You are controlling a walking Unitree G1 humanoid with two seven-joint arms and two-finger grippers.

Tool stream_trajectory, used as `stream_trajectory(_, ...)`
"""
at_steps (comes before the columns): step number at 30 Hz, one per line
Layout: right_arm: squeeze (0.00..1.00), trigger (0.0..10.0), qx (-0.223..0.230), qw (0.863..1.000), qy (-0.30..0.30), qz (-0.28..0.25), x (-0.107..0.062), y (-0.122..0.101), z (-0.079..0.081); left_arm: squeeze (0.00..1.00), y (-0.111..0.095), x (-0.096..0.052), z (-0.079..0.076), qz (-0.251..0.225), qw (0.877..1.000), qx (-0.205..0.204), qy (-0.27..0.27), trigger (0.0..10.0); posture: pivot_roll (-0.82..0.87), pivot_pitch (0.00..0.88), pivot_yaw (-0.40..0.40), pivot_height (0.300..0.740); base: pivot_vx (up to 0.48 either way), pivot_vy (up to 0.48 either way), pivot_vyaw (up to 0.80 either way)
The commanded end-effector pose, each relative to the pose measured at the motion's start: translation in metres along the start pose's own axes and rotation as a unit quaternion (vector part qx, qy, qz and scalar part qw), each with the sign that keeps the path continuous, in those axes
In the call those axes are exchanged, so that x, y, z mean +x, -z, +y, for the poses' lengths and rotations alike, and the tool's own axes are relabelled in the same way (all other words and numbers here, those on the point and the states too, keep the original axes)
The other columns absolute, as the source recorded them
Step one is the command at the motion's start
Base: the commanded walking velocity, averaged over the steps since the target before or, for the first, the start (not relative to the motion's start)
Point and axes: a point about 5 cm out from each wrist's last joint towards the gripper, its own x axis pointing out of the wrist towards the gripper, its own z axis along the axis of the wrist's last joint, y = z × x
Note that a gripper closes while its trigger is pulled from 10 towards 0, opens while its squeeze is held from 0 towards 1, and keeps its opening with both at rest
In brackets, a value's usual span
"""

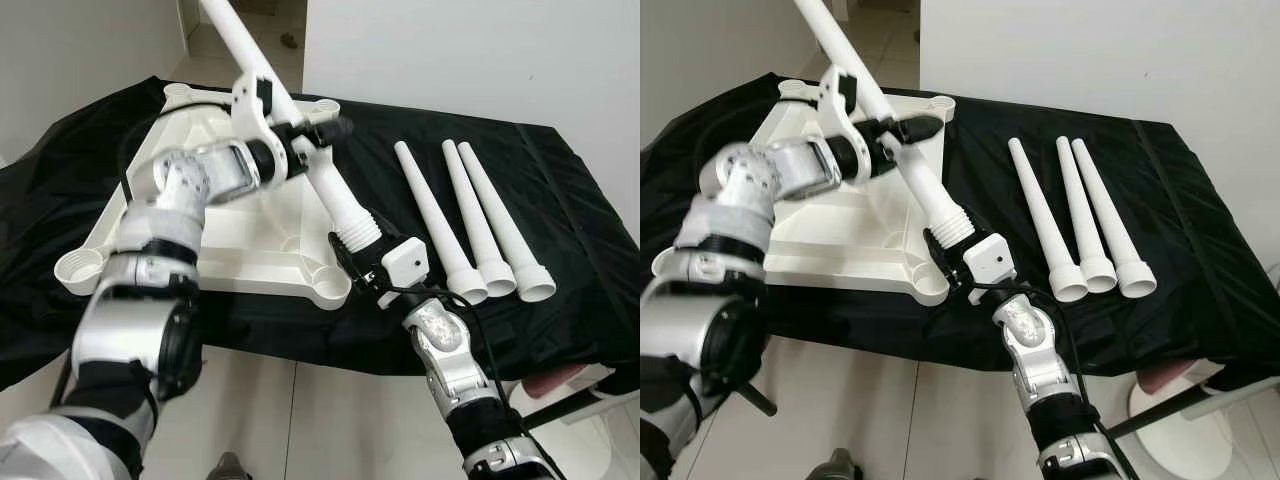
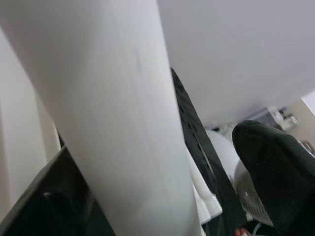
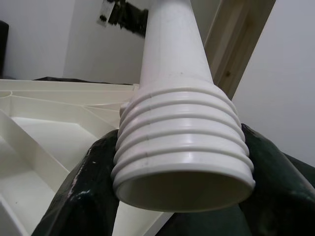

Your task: Building children table

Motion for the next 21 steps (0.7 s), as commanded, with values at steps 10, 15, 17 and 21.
stream_trajectory(10,0.0,10.0,-0.009,1.0,-0.004,0.009,-0.004,0.006,0.004,0.0,-0.022,0.0,-0.003,-0.046,0.999,-0.024,0.005,0.0,0.15,0.0,-0.001,0.74,0.0,0.0,0.0)
stream_trajectory(15,0.0,10.0,-0.012,1.0,-0.001,0.006,-0.003,0.006,0.004,0.0,-0.024,0.005,-0.009,-0.053,0.997,-0.045,0.027,0.0,0.15,0.0,-0.001,0.74,0.0,0.0,0.0)
stream_trajectory(17,0.0,10.0,-0.015,1.0,0.001,0.004,-0.001,0.005,0.003,0.0,-0.024,0.007,-0.011,-0.055,0.997,-0.053,0.032,0.0,0.15,0.0,-0.001,0.74,0.0,0.0,0.0)
stream_trajectory(21,0.0,10.0,-0.013,1.0,0.004,0.003,-0.001,0.006,0.003,0.0,-0.024,0.008,-0.013,-0.056,0.995,-0.064,0.043,0.0,0.15,0.0,-0.002,0.74,0.0,0.0,0.0)
